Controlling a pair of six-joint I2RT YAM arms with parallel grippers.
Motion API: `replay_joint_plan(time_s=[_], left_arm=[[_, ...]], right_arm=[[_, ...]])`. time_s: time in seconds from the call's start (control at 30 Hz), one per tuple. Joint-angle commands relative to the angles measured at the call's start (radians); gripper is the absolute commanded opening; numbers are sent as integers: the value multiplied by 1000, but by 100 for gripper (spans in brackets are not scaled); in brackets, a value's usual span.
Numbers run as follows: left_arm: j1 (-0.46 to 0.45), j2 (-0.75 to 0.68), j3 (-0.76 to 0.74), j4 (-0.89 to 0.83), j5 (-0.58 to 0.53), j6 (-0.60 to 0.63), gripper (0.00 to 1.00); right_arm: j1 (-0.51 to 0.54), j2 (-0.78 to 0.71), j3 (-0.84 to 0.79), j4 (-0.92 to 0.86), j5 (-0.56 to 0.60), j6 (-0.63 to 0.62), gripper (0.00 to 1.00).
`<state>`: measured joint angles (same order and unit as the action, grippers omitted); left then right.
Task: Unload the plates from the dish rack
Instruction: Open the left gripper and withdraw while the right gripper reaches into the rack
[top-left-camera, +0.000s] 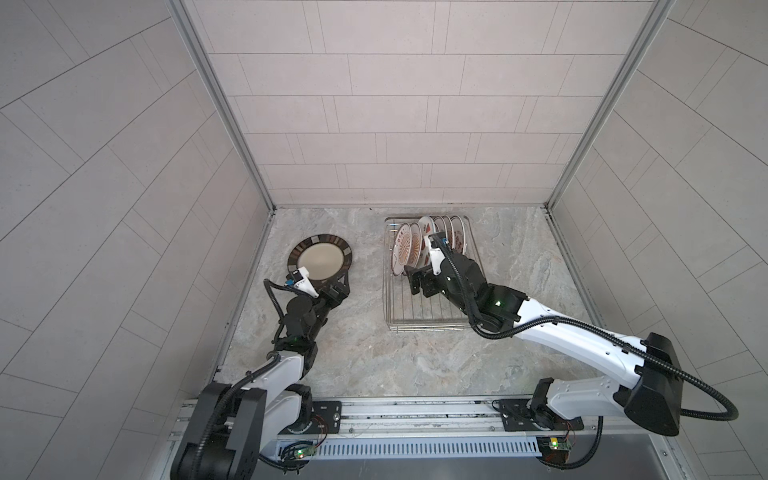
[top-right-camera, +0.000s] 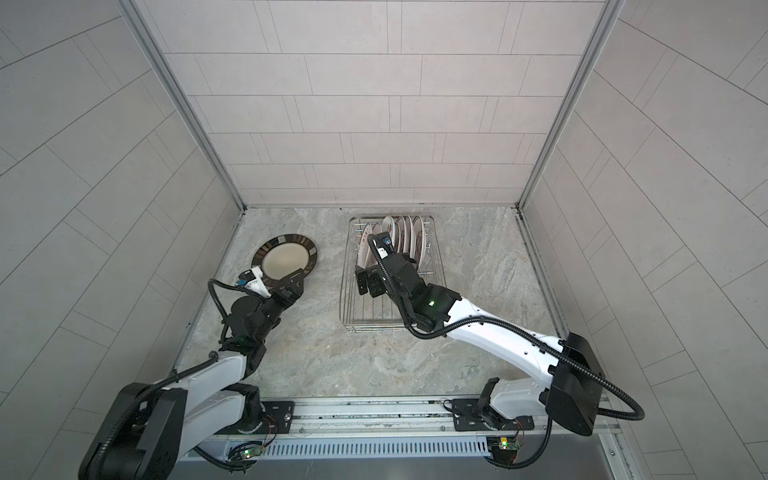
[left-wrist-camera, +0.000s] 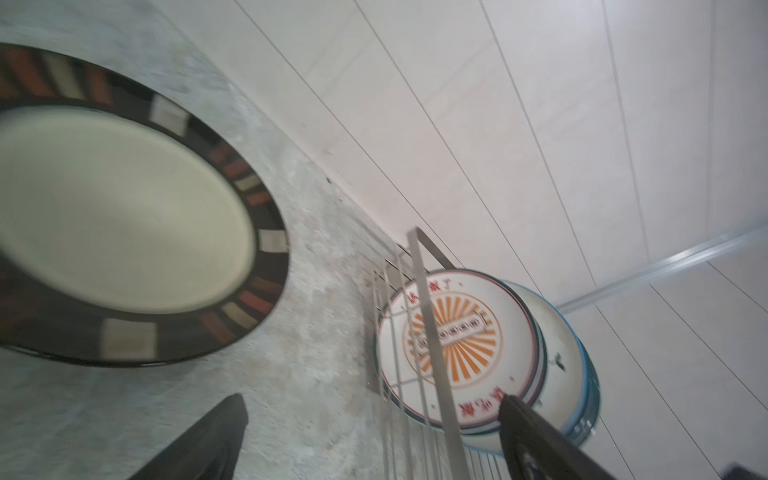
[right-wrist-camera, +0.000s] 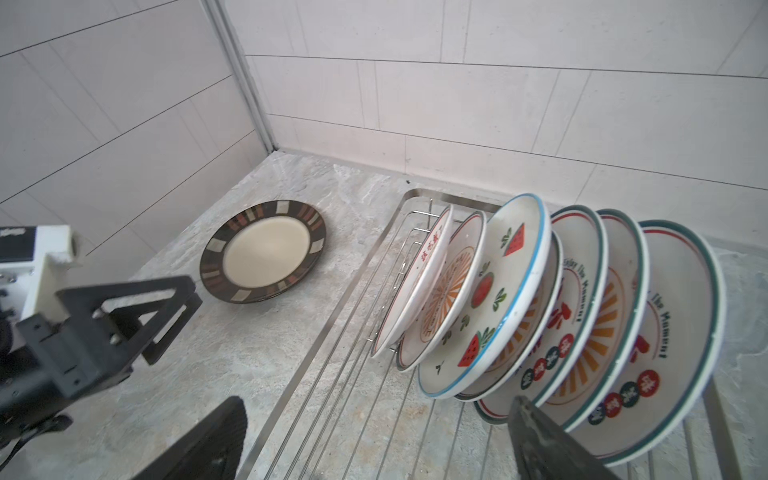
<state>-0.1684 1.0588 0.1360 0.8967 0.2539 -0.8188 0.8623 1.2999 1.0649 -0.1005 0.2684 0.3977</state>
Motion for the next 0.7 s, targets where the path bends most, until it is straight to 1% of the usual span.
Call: replay_joint_plan(time_s=[0.0,0.07,0.17,0.23,0.27,0.33,0.37,0.43,0.53,0.67], left_arm=[[-17,-39,-7,38,117,45,100],[-38,-66,-13,36,125,44,100],[-68,-87,-19,93,205,40,100],[-88,-89,-31,162,252,29,100],[-100,-89,-35,194,269,19,100],[-124,-91,-30,205,291,18,100],[-139,-88,-25,196,293,27,100],[-161,-80,-13,179,293,43,100],[-174,-66,-1,173,296,56,100],[-179,-70,8,102,241,70,100]], right_arm=[[-21,-9,22,-56,30,41,99],[-35,-17,15,-52,32,39,97],[-65,-14,26,-74,19,38,91],[-82,-8,41,-96,14,38,87],[-91,-2,49,-108,15,41,83],[-108,12,68,-130,20,44,76],[-117,21,81,-145,21,48,71],[-136,42,106,-171,21,55,66],[-149,77,145,-199,37,51,57],[-152,138,216,-251,54,39,48]])
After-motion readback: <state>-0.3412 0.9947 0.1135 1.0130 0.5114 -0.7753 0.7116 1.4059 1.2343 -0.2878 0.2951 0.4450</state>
